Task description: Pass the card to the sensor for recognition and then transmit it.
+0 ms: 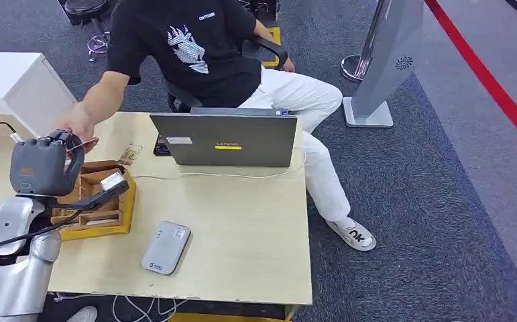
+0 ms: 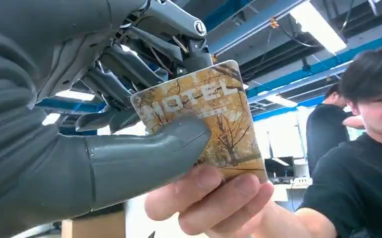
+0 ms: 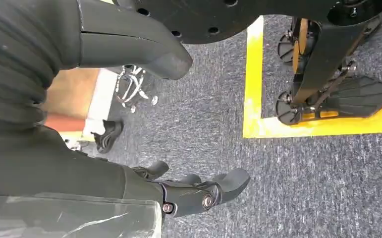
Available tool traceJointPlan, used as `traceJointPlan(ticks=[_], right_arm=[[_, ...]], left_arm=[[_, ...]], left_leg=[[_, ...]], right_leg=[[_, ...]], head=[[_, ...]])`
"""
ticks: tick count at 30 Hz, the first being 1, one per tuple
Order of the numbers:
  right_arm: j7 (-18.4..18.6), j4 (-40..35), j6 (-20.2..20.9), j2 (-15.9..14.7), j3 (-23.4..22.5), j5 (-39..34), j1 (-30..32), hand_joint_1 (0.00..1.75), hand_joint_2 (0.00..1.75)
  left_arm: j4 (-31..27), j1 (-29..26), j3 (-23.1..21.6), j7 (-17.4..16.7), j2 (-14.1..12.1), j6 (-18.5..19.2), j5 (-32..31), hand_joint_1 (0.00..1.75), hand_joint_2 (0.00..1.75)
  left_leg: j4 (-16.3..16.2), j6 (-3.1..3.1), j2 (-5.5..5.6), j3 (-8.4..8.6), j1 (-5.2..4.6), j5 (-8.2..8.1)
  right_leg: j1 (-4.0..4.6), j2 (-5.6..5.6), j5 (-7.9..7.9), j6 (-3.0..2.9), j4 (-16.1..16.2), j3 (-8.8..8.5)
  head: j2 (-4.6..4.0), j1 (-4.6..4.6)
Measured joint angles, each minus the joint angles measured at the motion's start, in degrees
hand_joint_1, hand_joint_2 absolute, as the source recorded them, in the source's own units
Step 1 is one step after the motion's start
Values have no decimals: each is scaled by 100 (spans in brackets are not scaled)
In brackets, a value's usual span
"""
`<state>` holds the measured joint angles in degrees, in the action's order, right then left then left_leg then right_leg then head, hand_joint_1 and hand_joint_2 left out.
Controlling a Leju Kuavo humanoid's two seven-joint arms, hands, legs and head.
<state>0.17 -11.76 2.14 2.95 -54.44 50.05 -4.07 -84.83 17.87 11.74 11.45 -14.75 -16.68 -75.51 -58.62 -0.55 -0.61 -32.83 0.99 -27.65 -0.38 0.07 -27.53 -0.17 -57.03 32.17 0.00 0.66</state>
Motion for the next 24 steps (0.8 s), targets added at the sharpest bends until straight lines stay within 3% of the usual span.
traceJointPlan(ticks=[4,9,14,16,18,20,24], right_arm=[[0,0,-9,0,-15,11,1,0,175],[24,0,-46,26,-114,15,1,0,175],[24,0,-96,66,-160,20,1,0,175],[31,0,-118,81,-182,17,1,0,175],[35,-4,-138,101,-230,17,4,0,175],[35,-9,-146,116,-269,35,14,0,175],[35,-15,-155,144,-308,42,6,0,175]], left_arm=[[-50,-90,0,120,53,-228,138,0,175],[-606,-520,85,671,560,-1314,792,0,175],[-1073,-772,247,868,944,-1412,1019,0,175],[-1264,-852,381,1214,1161,-1594,1619,0,175],[-1653,-1071,624,1910,1481,-1819,2733,0,175],[-2138,-1357,984,2626,1907,-1750,3756,0,175],[-2616,-1586,1486,2839,2362,-1600,3908,0,175]], left_leg=[[0,0,0,-1,-1,0],[0,6,4,-7,-6,-4],[0,8,7,-7,-8,-6],[0,8,5,-8,-5,-5],[1,8,-3,-7,-5,-7],[1,7,-4,-5,-6,-9],[1,10,18,-11,-5,-11]], right_leg=[[0,0,0,0,0,0],[-1,-2,-2,3,2,-1],[-2,-5,-2,3,4,-1],[-2,-4,-2,3,2,-2],[-2,1,-2,3,0,-3],[-2,3,-3,3,2,0],[-2,-18,-10,6,5,0]], head=[[0,2],[0,-2],[0,0],[-2,0],[-2,0],[-2,0],[0,0]])
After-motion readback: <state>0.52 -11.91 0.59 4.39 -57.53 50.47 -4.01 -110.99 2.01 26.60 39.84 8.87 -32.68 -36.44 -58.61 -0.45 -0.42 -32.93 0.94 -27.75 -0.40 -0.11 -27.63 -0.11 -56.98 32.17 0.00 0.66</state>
